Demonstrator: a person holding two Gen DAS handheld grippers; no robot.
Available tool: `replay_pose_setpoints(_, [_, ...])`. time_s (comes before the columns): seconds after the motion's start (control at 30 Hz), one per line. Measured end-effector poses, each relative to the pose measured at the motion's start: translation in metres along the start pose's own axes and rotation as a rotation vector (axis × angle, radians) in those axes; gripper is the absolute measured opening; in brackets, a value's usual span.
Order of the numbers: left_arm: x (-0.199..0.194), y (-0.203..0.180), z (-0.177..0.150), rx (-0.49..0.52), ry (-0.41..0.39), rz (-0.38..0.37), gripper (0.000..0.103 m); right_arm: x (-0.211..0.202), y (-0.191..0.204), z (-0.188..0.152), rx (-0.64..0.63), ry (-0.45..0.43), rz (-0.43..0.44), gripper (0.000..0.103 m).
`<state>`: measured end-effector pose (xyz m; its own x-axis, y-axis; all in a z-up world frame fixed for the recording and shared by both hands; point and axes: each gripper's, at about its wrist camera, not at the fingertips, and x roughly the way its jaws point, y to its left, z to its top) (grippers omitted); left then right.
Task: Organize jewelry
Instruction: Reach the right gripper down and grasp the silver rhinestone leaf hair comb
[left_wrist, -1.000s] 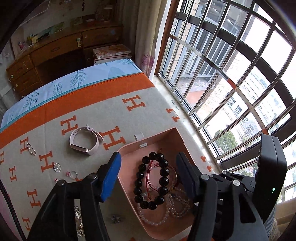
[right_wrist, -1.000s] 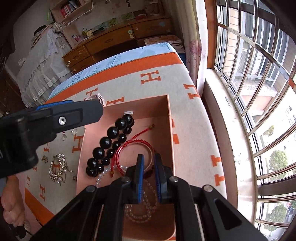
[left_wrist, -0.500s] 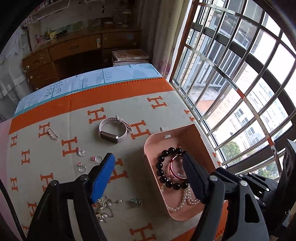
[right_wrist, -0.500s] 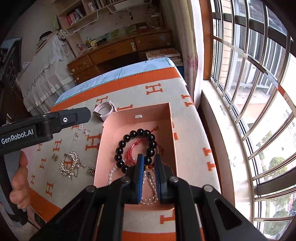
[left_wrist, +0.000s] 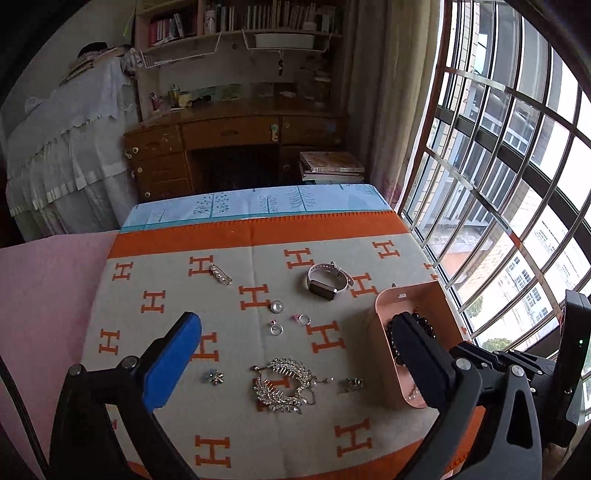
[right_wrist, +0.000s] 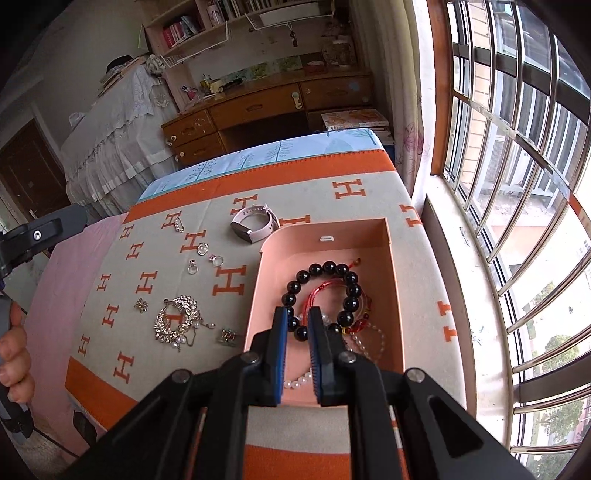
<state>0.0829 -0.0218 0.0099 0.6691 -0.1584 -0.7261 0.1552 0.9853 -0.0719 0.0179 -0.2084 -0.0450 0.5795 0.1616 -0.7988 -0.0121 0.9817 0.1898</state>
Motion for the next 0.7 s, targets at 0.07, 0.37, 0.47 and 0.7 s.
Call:
replay_pose_setpoints(0.07, [-0.012, 0.009, 0.000, -0.007, -0.033, -0.006, 0.102, -0.001, 0.006, 0.001, -0.013, -0.003, 0.008, 0.011])
replay_pose_setpoints(0.37, [-0.042, 0.036, -0.009, 0.000, -0.113, 0.060, 0.102, 0.002, 0.034, 0.013, -0.058, 0.018, 0.076, 0.011])
replay_pose_setpoints(0.47, [-0.044, 0.045, -0.016, -0.022, -0.153, 0.087, 0.102, 0.006, 0.046, 0.016, -0.062, 0.049, 0.132, 0.011])
replay_pose_setpoints(0.7, [-0.020, 0.077, -0.032, -0.055, -0.067, 0.079, 0.102, 0.039, 0.087, 0.007, -0.067, 0.190, 0.243, 0.011])
